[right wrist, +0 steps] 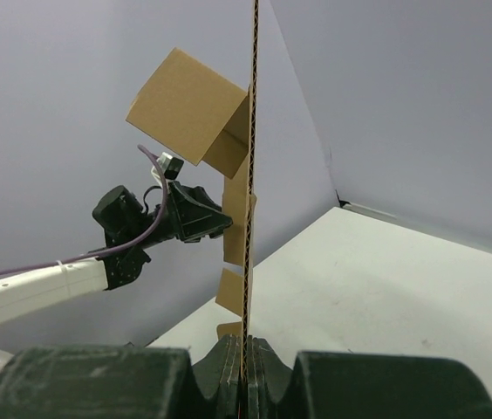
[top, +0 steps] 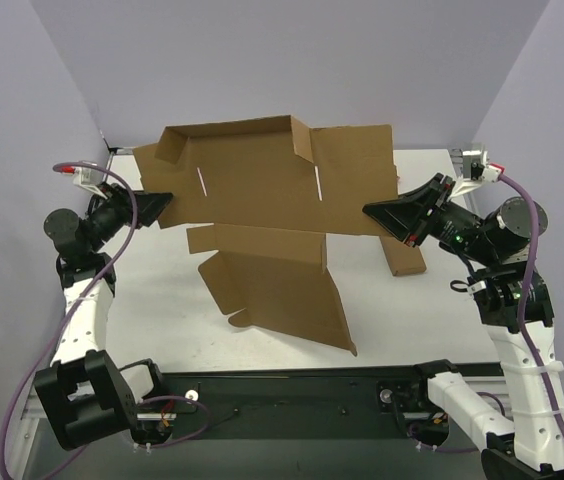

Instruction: Fold the paper box

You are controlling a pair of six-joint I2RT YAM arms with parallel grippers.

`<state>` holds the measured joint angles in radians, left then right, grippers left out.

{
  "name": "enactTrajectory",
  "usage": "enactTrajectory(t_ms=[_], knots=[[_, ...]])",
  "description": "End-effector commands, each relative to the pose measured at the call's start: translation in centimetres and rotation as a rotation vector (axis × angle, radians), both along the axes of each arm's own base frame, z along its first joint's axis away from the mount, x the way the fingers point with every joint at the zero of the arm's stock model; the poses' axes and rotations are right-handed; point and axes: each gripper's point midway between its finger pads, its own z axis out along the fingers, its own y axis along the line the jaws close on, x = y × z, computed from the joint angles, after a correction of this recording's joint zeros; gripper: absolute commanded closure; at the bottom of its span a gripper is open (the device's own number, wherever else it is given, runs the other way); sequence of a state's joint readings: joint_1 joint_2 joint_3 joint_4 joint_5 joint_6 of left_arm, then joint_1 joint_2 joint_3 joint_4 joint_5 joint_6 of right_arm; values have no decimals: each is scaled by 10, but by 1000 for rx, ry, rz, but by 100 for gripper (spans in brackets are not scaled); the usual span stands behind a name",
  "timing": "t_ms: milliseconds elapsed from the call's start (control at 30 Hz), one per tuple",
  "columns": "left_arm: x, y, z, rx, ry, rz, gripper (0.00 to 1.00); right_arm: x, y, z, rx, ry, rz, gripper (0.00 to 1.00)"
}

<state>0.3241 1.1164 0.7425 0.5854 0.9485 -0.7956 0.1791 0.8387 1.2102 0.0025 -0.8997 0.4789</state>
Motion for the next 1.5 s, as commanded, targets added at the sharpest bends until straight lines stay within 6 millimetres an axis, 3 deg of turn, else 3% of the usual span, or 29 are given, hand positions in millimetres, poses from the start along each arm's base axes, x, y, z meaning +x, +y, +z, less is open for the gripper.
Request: enactTrajectory(t_ms=[0, 167, 233, 300, 400, 433, 467, 533, 567, 600, 667, 867, 1100, 1133, 1167, 1200, 1233, 1267, 1300, 1433, 1467], knots=[[-16, -15, 31, -5, -141, -117, 38, -13, 2, 28, 27, -94, 37, 100], [-17, -27, 26, -2, -132, -162, 60, -8, 2, 18, 28, -66, 26, 100], [-19, -31, 25, 9, -142, -174, 75, -1, -1, 13, 29, -58, -10, 100], [-20, -34, 22, 13, -130, -175, 90, 7, -4, 0, 24, -22, -44, 100], [-22, -44, 16, 37, -114, -202, 99, 26, -16, -22, 11, 52, -161, 100], [-24, -47, 16, 66, -133, -206, 100, 36, -24, -24, 12, 50, -237, 94], [-26, -54, 17, 82, -139, -226, 100, 41, -29, -39, -8, 94, -275, 77], [-27, -60, 8, 137, -120, -233, 100, 47, -40, -56, -43, 122, -349, 60], [-30, -68, 7, 160, -122, -253, 100, 55, -53, -63, -82, 112, -431, 42], [-28, -69, 0, 209, -106, -245, 100, 57, -61, -76, -113, 144, -478, 35], [-31, -75, -2, 254, -106, -250, 100, 60, -80, -82, -162, 132, -579, 20], [-29, -82, -16, 307, -63, -223, 100, 46, -113, -81, -136, 153, -772, 12], [-32, -96, -23, 362, -87, -229, 100, 39, -80, -64, 176, 285, -647, 9], [-33, -99, -23, 371, -93, -226, 100, 40, -72, -61, 277, 352, -614, 9], [-35, -101, -26, 380, -90, -228, 100, 44, -63, -71, 334, 416, -581, 9], [-36, -101, -24, 404, -115, -221, 100, 46, -54, -52, 435, 384, -516, 9], [-36, -102, -25, 418, -120, -214, 100, 47, -41, -51, 558, 476, -444, 10], [-38, -105, -27, 432, -117, -211, 100, 53, -33, -66, 596, 519, -419, 11], [-39, -106, -27, 446, -132, -213, 100, 52, -21, -57, 649, 505, -360, 12], [-43, -115, -29, 461, -154, -239, 100, 66, 6, -81, 673, 616, -380, 12], [-46, -119, -32, 466, -152, -258, 100, 68, 11, -74, 721, 622, -353, 12]])
